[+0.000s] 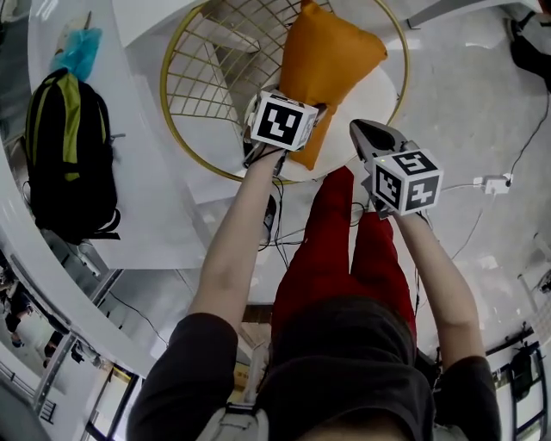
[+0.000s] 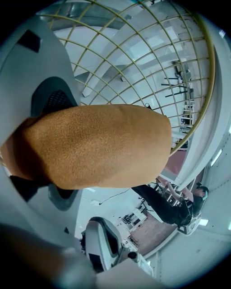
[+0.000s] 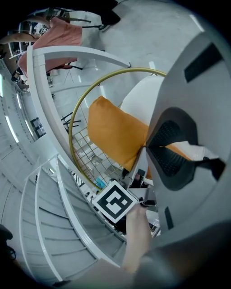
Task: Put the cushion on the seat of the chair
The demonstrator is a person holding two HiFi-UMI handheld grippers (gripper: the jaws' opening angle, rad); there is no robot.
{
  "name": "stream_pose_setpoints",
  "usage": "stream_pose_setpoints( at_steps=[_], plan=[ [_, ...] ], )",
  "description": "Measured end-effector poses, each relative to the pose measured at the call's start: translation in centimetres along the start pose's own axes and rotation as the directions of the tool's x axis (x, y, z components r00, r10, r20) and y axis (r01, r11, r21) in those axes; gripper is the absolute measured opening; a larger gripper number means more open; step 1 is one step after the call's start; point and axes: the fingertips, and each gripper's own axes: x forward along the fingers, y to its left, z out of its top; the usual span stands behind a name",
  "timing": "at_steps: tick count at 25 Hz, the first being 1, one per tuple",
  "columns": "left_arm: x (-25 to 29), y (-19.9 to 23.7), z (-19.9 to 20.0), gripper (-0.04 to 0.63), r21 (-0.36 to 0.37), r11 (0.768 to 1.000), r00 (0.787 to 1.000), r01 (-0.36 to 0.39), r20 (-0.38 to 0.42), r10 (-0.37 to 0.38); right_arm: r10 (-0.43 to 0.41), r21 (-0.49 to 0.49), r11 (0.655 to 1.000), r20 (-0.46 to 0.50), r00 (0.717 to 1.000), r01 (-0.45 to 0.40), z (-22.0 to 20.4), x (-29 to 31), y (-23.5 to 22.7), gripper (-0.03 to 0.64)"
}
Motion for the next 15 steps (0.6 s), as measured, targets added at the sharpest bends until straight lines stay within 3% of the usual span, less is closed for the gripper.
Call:
stream_pose_setpoints(
  at_steps=[6, 15],
  plan=[
    [1.0, 0.9, -0.2, 0.396, 0.050, 0.998, 0.999, -0.024, -0.038, 0.025, -0.009, -0.014, 1.000, -0.048, 0.999, 0.009, -0.5, 1.5, -0.4, 0.018],
    [2.4, 0.9, 0.0, 0.403, 0.066, 0.998, 0.995, 0.016, -0.096, -0.009, -0.019, 0.007, 1.000, -0.068, 0.997, 0.020, -0.6, 2.8, -0.7, 0.018]
  ],
)
